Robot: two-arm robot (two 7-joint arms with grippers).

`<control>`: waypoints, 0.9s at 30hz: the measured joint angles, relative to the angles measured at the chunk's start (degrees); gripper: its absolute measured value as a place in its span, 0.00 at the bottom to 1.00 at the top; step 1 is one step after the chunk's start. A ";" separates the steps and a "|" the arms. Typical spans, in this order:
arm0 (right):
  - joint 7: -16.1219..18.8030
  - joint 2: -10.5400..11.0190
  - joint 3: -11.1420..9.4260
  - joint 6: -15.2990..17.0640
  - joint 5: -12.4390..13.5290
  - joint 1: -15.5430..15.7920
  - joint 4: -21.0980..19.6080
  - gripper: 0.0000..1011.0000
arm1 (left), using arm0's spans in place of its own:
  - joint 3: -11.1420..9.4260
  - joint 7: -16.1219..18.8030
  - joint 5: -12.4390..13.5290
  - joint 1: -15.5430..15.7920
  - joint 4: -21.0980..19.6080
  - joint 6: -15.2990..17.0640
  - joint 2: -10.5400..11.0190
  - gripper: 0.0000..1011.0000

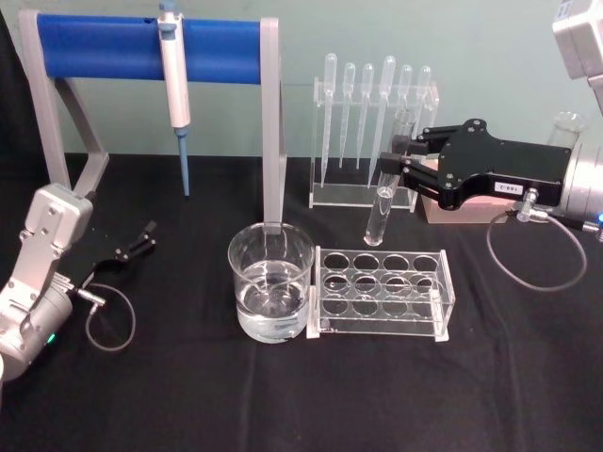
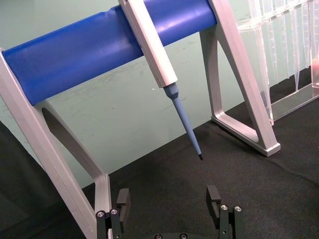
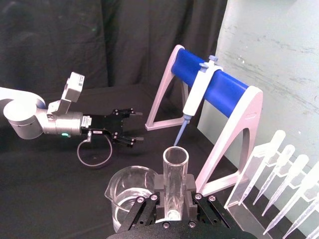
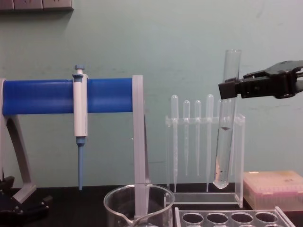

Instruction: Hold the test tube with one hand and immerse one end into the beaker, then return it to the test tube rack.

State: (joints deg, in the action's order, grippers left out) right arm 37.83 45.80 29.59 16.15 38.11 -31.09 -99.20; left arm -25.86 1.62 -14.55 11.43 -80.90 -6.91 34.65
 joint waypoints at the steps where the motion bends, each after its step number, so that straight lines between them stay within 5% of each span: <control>1: 0.00 0.00 0.00 0.00 0.00 0.00 0.00 0.24 | 0.00 0.00 0.00 0.00 0.00 0.00 0.00 0.99; 27: 0.03 -0.18 -0.16 -0.15 -0.08 0.15 0.04 0.24 | 0.00 0.00 0.00 0.00 0.00 0.00 0.00 0.99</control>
State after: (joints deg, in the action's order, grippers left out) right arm 37.86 45.62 29.42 16.00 38.04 -30.94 -99.15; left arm -25.86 1.62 -14.55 11.43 -80.90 -6.91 34.64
